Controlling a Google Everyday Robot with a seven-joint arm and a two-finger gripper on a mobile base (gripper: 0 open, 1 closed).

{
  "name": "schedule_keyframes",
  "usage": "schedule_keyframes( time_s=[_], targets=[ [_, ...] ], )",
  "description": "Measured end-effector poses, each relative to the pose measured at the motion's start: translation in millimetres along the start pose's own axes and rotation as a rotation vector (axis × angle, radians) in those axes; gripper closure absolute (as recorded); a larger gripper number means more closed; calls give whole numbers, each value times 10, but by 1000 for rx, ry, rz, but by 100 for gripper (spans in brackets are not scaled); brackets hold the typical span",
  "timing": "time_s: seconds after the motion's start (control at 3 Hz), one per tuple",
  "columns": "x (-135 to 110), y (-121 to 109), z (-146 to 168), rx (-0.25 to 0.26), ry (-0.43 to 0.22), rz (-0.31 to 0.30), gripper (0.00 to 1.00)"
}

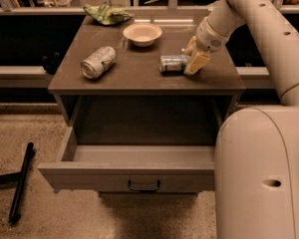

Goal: Place redbull can into top drawer

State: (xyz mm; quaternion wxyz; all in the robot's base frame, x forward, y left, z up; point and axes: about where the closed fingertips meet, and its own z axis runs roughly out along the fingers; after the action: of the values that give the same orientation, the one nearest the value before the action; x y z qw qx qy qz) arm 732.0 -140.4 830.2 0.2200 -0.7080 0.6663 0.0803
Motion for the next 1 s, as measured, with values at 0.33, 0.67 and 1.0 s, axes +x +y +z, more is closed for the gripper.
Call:
schedule_keyframes(
  time_s=[0.33,0.67,1.0],
  targets=[
    [-116,25,-69,2,-16,-26,88],
    [-418,244,-383,19,-39,-65,100],
    [-545,567,-474,11,-47,2,100]
  ],
)
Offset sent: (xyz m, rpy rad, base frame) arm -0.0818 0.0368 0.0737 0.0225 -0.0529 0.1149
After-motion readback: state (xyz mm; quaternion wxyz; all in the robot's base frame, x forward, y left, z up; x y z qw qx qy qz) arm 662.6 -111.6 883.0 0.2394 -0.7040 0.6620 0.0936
